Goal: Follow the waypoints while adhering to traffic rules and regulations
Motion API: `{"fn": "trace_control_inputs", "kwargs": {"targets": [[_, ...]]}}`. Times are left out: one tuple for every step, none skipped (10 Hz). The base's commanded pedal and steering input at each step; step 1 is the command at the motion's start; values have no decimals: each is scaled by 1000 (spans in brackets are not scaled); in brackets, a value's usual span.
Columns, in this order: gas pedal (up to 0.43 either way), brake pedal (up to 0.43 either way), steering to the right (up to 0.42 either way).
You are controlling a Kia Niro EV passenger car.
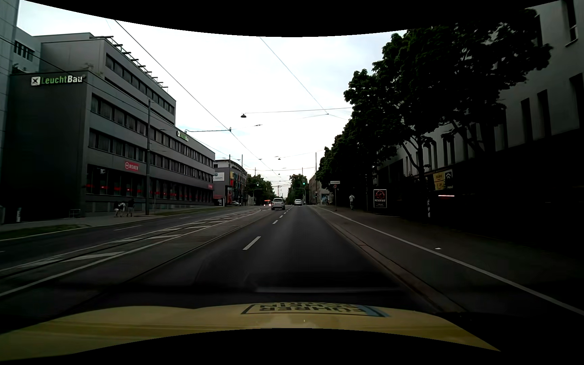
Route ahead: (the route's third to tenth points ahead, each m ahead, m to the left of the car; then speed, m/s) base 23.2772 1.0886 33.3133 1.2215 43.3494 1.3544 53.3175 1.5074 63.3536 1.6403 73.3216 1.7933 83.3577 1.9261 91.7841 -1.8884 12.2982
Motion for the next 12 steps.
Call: {"fn": "trace_control_inputs", "kwargs": {"targets": [[59, 0, -1], [59, 0, -1], [59, 0, -1], [59, 0, -2], [59, 0, -2], [59, 0, -1], [59, 0, -1], [59, 0, -1], [59, 0, -1], [59, 0, -1], [59, 0, -1], [39, 0, 0]]}}
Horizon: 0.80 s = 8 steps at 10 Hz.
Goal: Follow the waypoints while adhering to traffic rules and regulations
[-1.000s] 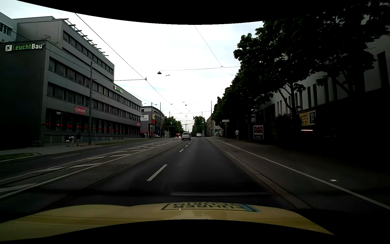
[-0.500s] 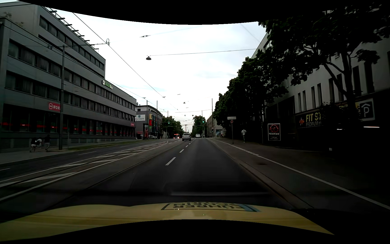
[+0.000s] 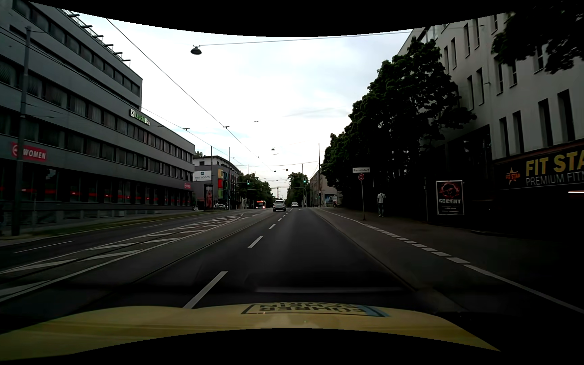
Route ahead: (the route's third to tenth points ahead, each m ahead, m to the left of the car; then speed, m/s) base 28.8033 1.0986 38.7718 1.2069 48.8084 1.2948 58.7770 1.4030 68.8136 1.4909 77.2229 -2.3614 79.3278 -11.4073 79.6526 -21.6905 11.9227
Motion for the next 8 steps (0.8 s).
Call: {"fn": "trace_control_inputs", "kwargs": {"targets": [[28, 0, 0], [0, 0, 0], [0, 0, 0], [0, 0, 0], [0, 0, 0], [0, 0, 0], [0, 0, 0], [0, 0, 0]]}}
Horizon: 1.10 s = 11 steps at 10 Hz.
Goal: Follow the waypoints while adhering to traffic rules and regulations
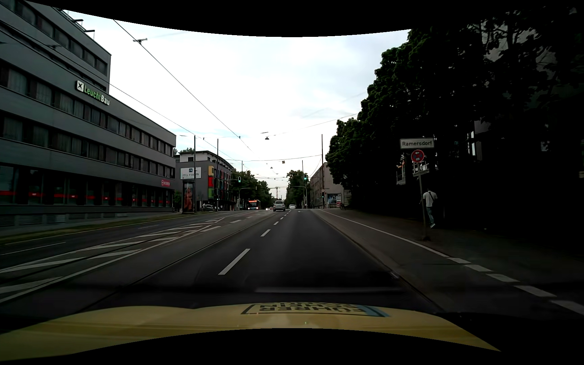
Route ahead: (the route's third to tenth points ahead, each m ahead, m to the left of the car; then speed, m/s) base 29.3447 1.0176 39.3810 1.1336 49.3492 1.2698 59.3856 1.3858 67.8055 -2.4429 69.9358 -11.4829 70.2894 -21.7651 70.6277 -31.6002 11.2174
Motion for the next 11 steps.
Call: {"fn": "trace_control_inputs", "kwargs": {"targets": [[0, 0, -2], [0, 0, -2], [0, 0, -2], [0, 0, -3], [20, 0, -2], [28, 0, -2], [39, 0, -2], [39, 0, -2], [39, 0, -2], [39, 0, -1], [39, 0, -1]]}}
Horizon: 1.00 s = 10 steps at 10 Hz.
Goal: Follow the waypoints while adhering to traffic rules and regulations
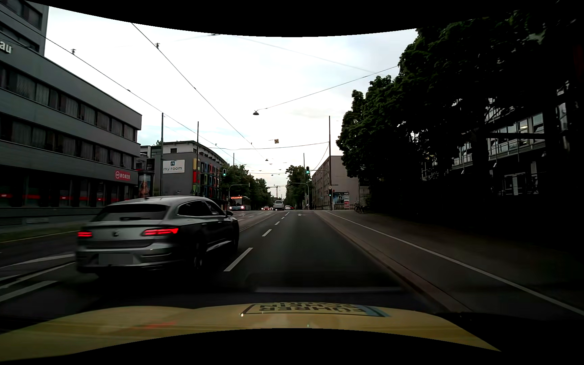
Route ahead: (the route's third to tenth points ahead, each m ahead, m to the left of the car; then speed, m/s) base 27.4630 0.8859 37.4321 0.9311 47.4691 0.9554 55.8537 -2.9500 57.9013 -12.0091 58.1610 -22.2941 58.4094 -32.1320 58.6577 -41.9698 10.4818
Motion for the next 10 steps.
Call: {"fn": "trace_control_inputs", "kwargs": {"targets": [[39, 0, -1], [39, 0, 0], [28, 0, -1], [8, 0, 0], [0, 0, 0], [0, 0, 0], [0, 0, 0], [0, 0, 0], [0, 0, 0], [0, 0, 0]]}}
